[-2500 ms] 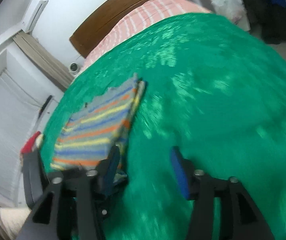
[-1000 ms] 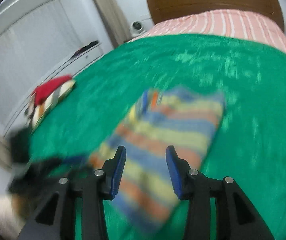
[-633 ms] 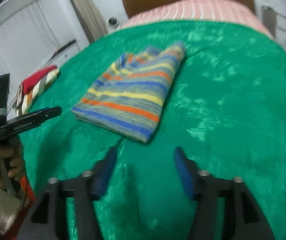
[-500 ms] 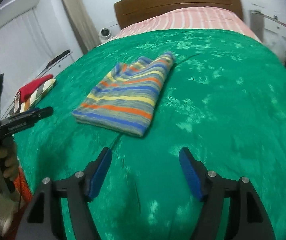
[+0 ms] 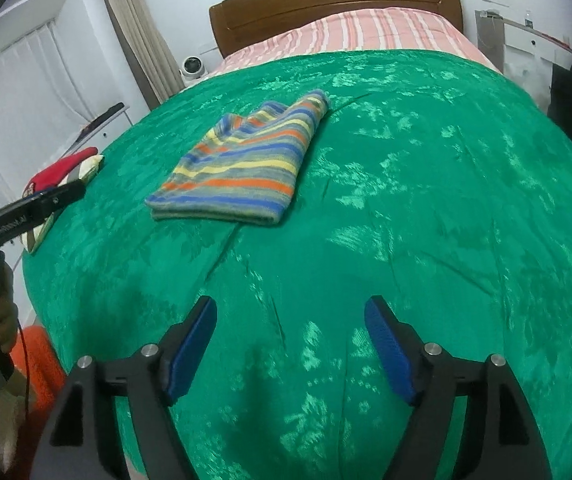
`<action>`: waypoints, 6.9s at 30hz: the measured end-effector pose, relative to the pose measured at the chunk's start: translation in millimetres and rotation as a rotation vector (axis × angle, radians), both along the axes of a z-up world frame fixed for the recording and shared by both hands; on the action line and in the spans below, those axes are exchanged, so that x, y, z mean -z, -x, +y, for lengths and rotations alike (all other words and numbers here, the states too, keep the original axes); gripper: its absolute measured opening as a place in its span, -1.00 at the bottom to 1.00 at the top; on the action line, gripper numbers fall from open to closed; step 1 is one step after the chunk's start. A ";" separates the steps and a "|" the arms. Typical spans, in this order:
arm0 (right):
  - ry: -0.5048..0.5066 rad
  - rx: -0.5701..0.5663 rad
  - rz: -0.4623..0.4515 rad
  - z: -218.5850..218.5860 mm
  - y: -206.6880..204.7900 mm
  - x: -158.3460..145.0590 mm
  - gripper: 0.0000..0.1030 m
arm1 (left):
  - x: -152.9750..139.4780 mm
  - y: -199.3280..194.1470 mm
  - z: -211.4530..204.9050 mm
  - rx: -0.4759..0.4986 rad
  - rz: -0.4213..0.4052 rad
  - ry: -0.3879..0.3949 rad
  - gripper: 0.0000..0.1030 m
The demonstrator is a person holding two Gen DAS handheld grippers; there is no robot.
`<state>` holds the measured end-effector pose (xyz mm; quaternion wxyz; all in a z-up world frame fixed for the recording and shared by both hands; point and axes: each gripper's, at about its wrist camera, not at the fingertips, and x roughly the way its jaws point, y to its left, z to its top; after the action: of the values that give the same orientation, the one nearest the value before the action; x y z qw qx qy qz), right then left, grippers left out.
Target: Fold small clothes
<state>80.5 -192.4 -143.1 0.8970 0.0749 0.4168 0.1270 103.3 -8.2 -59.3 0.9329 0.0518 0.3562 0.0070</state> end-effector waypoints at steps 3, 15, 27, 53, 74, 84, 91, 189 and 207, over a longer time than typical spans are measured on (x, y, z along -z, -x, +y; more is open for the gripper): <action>0.010 0.014 0.003 -3.1 4.9 4.3 0.54 | 14.2 -1.2 5.2 0.010 0.034 0.028 0.82; 0.095 0.175 -0.115 -41.1 17.3 18.5 0.58 | 110.0 4.5 20.1 0.093 0.081 0.121 0.94; 0.181 0.234 -0.157 -57.7 11.0 59.1 0.91 | 121.1 19.1 16.3 0.088 -0.034 0.089 0.99; 0.209 0.230 -0.132 -53.2 7.4 61.6 0.93 | 119.4 21.7 15.7 0.081 -0.049 0.080 0.99; 0.244 0.236 -0.124 -47.6 3.0 62.6 0.95 | 117.4 19.3 15.7 0.076 -0.022 0.087 0.99; 0.086 0.232 -0.007 -61.3 0.2 45.2 0.96 | 46.3 -51.3 52.7 0.162 0.132 0.388 0.98; -0.400 0.149 0.009 -61.6 -88.6 20.0 0.96 | 55.4 -193.1 38.2 0.184 0.253 0.402 0.97; 0.143 0.069 -0.189 47.7 31.3 -77.5 0.99 | -33.2 66.3 -13.0 -0.060 -0.038 -0.002 1.00; 0.311 0.167 -0.133 56.3 34.0 -92.3 0.99 | -27.8 61.6 -14.4 -0.049 -0.010 0.015 1.00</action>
<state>46.5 -136.2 -50.8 0.9307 -0.0388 0.3635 -0.0092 41.8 -22.6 -31.4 0.9346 0.0360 0.3529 0.0275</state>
